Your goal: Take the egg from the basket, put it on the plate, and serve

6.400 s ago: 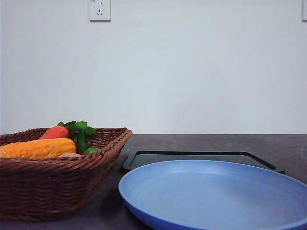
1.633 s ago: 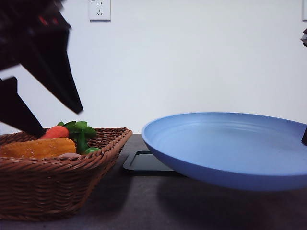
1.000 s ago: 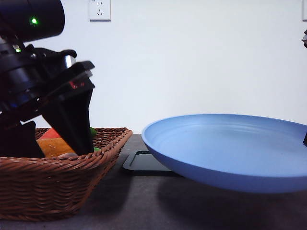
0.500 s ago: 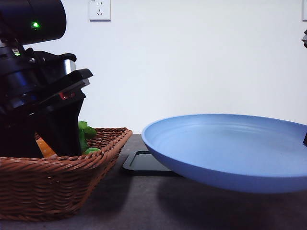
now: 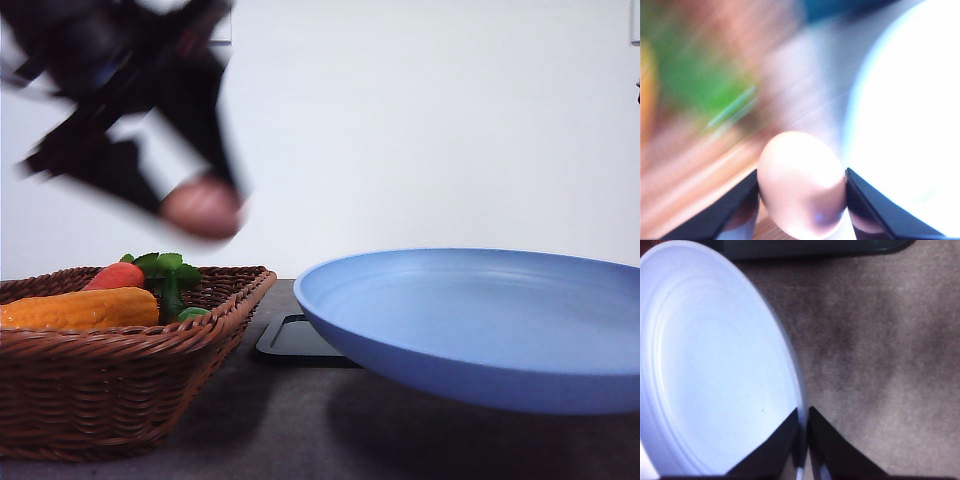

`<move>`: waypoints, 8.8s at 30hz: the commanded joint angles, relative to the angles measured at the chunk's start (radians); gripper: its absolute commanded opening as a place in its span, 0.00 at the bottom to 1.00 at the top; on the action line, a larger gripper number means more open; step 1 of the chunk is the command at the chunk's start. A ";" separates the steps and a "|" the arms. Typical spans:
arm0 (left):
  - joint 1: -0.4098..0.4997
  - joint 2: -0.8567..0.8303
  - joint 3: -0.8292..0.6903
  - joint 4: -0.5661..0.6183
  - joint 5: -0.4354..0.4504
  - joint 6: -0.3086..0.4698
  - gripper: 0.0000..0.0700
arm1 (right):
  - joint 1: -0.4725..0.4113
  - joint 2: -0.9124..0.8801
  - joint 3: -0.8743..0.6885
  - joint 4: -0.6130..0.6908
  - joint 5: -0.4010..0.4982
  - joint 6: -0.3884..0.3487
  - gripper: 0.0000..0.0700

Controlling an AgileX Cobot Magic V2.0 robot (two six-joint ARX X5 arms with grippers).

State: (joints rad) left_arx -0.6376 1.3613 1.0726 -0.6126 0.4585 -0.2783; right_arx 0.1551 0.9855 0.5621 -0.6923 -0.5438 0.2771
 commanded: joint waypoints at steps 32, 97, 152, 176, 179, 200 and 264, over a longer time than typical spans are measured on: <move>-0.380 0.278 0.032 0.217 -0.309 0.261 0.57 | 0.000 0.006 0.001 -0.001 -0.043 0.002 0.00; -0.377 -0.479 0.034 0.060 -0.534 0.210 0.47 | -0.211 0.808 0.658 0.219 -0.059 -0.037 0.34; 0.221 -0.753 -0.480 0.194 -0.578 0.059 0.00 | 0.320 -0.285 -0.222 0.714 0.654 -0.130 0.00; 0.430 -1.291 -0.582 0.198 -0.594 0.280 0.00 | 0.320 -0.285 -0.222 0.714 0.654 -0.130 0.00; 0.492 -1.304 -0.657 0.241 -0.593 0.281 0.00 | 0.319 -0.285 -0.222 0.714 0.654 -0.130 0.00; 0.566 -1.352 -1.030 0.383 -0.590 0.228 0.00 | 0.320 -0.285 -0.222 0.714 0.654 -0.130 0.00; 0.575 -1.358 -1.036 0.344 -0.590 0.216 0.00 | -0.074 -0.982 -0.552 0.588 0.509 -0.251 0.00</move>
State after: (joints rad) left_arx -0.0635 0.0036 0.0525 -0.2373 -0.1307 -0.0547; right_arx 0.0831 0.0036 0.0158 -0.1035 -0.0304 0.0064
